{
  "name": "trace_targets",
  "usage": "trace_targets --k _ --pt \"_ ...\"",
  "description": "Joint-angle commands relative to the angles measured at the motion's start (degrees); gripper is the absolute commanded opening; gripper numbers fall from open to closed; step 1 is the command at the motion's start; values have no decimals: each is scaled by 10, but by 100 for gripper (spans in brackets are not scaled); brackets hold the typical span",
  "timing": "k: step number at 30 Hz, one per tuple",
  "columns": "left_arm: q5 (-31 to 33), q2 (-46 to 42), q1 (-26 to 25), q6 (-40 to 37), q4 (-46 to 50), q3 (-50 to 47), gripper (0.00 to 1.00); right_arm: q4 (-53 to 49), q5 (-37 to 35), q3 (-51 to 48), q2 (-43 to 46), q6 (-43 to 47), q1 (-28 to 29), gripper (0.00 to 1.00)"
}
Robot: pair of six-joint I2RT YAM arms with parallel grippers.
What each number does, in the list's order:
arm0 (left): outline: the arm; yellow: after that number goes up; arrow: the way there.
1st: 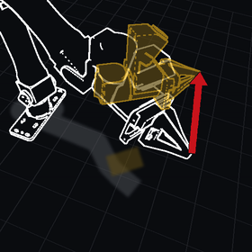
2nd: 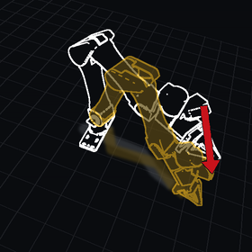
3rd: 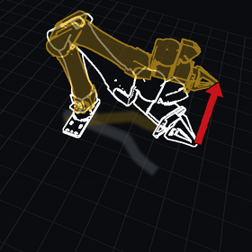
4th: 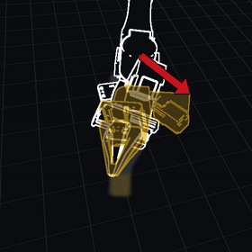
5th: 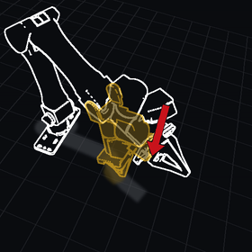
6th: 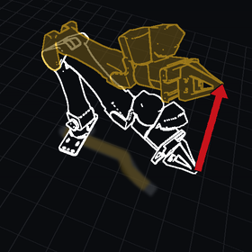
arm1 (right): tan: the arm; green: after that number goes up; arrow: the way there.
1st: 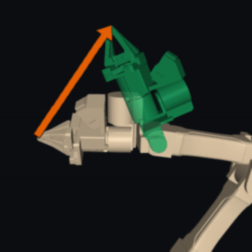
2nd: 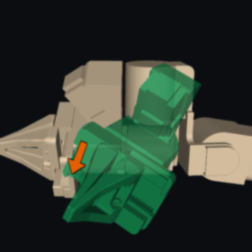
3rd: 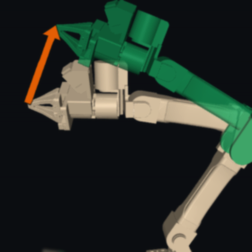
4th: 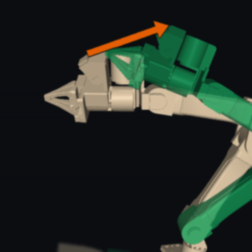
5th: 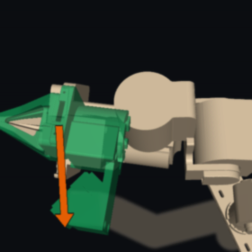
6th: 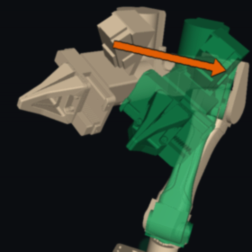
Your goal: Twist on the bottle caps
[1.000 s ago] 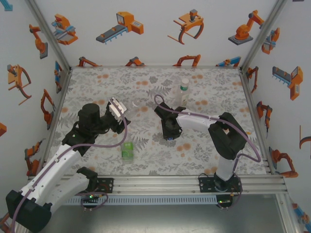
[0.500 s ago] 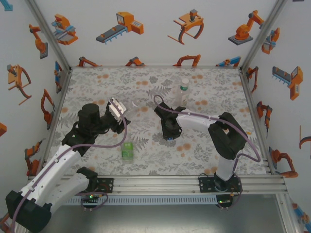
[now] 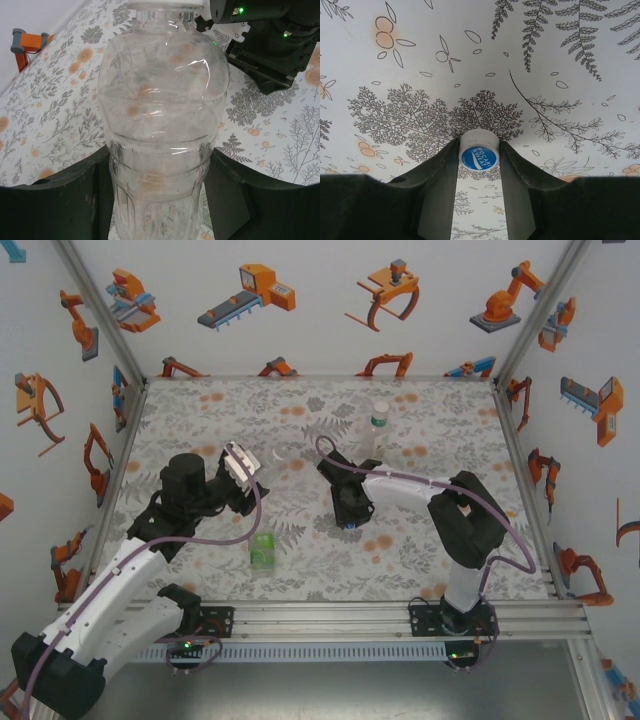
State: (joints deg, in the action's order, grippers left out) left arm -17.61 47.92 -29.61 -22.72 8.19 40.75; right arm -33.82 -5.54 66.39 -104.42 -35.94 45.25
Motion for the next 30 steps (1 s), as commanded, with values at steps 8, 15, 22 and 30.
trace_targets --k 8,15,22,30 --pt "-4 -6 -17 -18 4 13 0 4 -14 -7 35 29 4 24" --pt "-8 -15 -43 -42 12 9 0 24 2 -11 144 98 3 15" --pt "-9 -23 -57 -79 77 38 0 81 40 -18 303 210 4 11" --pt "-8 -40 -71 -103 131 64 0 120 121 -13 394 296 4 8"
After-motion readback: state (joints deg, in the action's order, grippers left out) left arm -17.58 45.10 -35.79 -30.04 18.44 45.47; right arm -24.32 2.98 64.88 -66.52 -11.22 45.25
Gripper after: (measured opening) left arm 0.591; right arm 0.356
